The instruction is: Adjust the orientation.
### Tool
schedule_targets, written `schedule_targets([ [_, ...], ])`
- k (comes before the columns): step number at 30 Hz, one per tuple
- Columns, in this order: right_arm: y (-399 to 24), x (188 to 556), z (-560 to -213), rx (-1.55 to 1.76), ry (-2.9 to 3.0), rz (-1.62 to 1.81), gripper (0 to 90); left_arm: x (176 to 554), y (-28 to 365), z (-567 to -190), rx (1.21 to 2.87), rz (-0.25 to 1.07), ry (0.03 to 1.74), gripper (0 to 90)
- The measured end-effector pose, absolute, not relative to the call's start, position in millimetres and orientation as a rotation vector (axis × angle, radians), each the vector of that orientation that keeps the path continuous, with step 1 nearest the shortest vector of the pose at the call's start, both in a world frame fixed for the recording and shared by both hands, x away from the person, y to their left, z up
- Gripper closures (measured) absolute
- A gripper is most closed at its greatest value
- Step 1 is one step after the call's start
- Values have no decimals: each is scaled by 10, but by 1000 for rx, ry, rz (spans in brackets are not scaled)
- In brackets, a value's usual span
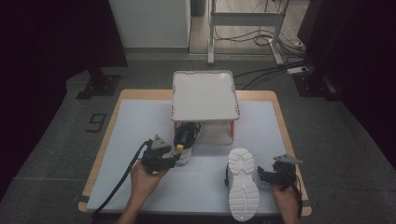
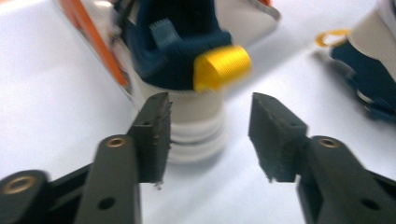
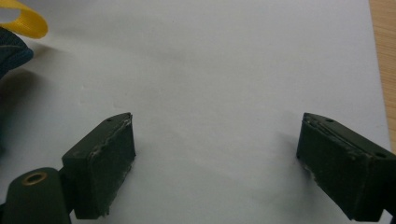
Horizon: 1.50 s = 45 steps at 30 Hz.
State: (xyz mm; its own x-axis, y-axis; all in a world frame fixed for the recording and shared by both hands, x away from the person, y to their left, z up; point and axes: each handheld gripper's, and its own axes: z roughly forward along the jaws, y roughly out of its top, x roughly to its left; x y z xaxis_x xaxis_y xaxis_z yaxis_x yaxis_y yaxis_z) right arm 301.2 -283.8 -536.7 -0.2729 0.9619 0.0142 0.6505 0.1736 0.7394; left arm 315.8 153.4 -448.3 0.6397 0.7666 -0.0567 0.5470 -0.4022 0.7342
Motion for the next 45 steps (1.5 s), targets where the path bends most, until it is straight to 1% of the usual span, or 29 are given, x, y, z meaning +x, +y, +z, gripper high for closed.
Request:
schedule_targets([
  [1, -2838, 3012, -5367, 1516, 1994, 894, 109, 3144, 1527, -4513, 2120, 365, 1008, 560],
  [3, -2838, 3012, -5367, 1517, 1994, 894, 109, 3140, 1505, -4562, 2140, 369, 1006, 619],
  [5, -2838, 3012, -5367, 1517, 1994, 894, 109, 3163, 1481, -4612, 2153, 387, 1011, 655],
  [8, -2838, 3012, -5367, 1516, 1994, 894, 109, 3224, 1454, -4656, 2139, 365, 1013, 703],
  [12, -2838, 3013, -5367, 1517, 1994, 894, 109, 3289, 1407, -4667, 2126, 354, 1005, 735],
  [19, -2838, 3013, -5367, 1516, 1994, 894, 109, 3357, 1353, -4631, 2104, 418, 995, 727],
  [31, -2838, 3013, -5367, 1517, 1994, 894, 109, 3619, 1180, -4688, 2099, 447, 994, 729],
  [35, -2839, 3013, -5367, 1517, 1994, 894, 109, 3698, 1149, -4724, 2092, 483, 1001, 730],
  [42, -2839, 3013, -5367, 1517, 1994, 895, 109, 3816, 1135, -4752, 2088, 490, 1014, 731],
  [45, -2839, 3013, -5367, 1517, 1994, 895, 109, 3859, 1128, -4774, 2085, 516, 1019, 733],
])
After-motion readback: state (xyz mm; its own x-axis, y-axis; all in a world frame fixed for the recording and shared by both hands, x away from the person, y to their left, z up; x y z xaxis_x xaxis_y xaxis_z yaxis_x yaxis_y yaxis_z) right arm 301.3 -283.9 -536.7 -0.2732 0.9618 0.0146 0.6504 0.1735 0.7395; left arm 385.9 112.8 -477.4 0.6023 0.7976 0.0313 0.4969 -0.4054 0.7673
